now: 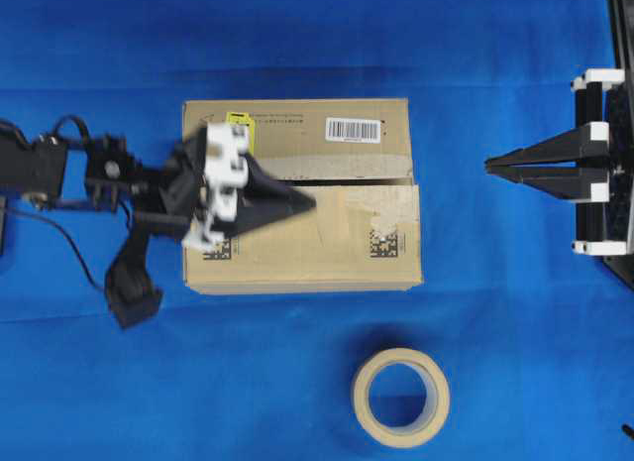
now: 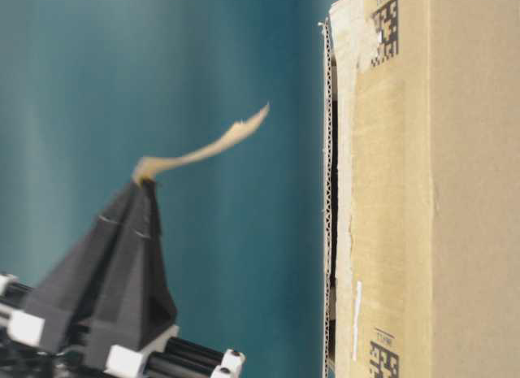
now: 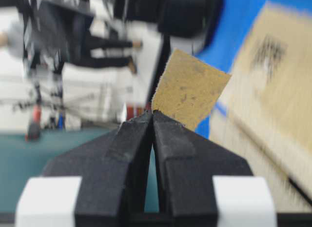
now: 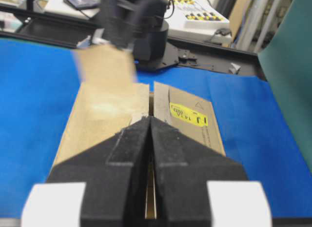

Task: Apply tape along the seams of the closed cardboard box to seal it securely.
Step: 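Pull the tape strip up and place it over the box's top seam, then bring the right gripper to the tape on the seam beside the left gripper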

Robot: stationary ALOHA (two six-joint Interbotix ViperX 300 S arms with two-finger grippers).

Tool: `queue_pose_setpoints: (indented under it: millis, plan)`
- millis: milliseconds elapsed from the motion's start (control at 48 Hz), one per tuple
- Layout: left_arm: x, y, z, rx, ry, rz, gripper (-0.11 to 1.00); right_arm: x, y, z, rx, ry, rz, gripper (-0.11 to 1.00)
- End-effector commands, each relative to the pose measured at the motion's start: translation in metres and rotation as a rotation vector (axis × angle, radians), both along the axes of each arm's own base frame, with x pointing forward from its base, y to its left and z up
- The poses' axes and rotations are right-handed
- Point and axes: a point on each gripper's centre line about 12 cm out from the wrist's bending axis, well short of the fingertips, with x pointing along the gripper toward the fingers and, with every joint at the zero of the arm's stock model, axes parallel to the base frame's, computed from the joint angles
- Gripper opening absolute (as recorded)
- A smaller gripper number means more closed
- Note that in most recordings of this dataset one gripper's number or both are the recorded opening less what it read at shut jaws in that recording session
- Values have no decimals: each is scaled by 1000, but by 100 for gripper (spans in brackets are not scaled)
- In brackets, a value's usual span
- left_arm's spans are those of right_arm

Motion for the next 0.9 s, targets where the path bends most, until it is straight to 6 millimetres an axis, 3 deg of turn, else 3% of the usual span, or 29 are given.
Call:
queue_pose_setpoints:
  millis: [0, 334, 542, 876]
  plan:
    - [-5, 7, 10, -8, -26, 20, 0, 3, 0, 6, 0, -18, 2, -2]
    - [-3, 18, -17, -37, 46, 57, 0, 8, 0, 1, 0, -14, 3, -2]
    - [-14, 32, -37, -45, 97, 98, 0, 10, 0, -1, 3, -14, 2, -2]
    - [-31, 37, -58, -46, 157, 116, 0, 13, 0, -1, 2, -21, 3, -2]
